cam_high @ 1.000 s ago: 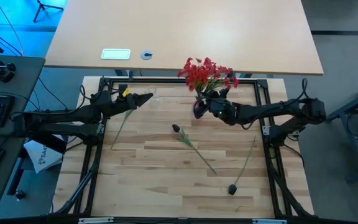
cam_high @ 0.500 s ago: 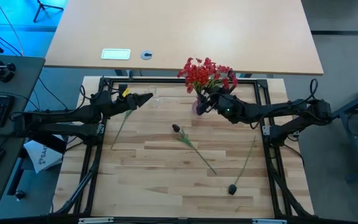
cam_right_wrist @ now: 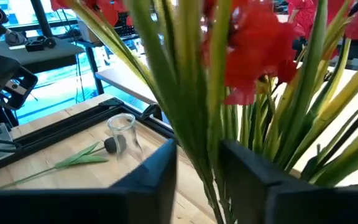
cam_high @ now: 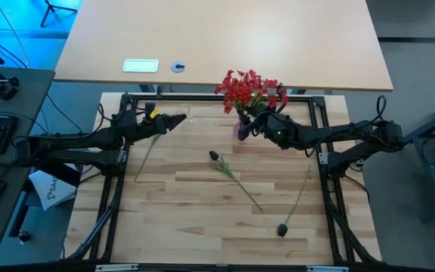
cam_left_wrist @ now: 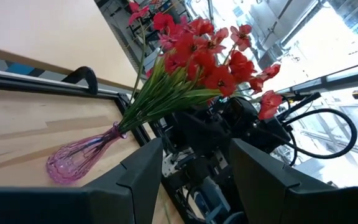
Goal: Sort flowers into vase by color
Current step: Put the red flowers into the purple vase
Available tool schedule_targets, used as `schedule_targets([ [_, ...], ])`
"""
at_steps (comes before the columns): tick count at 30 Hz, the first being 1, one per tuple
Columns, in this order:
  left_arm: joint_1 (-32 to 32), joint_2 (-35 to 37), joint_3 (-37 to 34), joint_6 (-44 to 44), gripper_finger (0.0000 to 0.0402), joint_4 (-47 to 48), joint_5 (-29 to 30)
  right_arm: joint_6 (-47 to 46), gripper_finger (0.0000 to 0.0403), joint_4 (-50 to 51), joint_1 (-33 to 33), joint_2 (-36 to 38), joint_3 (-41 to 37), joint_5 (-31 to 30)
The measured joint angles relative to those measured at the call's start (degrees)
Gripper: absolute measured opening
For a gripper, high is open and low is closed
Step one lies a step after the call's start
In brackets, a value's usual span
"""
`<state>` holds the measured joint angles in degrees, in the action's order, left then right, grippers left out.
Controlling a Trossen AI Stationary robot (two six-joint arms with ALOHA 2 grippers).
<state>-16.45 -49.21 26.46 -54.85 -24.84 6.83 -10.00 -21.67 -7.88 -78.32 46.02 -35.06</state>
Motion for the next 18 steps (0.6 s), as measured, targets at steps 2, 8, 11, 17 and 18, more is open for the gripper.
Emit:
schedule_targets([
  [2,0.0,0.0,0.0,0.0,0.0176,0.0,0.0,-0.1,0.008,0.0,0.0,0.0,0.0,-0.2],
  [8,0.0,0.0,0.0,0.0,0.0176,0.0,-0.2,-0.3,0.0018,0.1,0.0,0.0,0.0,-0.8],
  [11,0.0,0.0,0.0,0.0,0.0176,0.0,-0.3,-0.1,0.0009,0.6,0.0,0.0,0.0,-0.8],
  [17,0.0,0.0,0.0,0.0,0.0176,0.0,-0.3,-0.5,0.0003,4.8,0.0,0.0,0.1,-2.7],
  [18,0.0,0.0,0.0,0.0,0.0176,0.0,-0.3,-0.5,0.0003,5.2,0.0,0.0,0.1,-3.1],
])
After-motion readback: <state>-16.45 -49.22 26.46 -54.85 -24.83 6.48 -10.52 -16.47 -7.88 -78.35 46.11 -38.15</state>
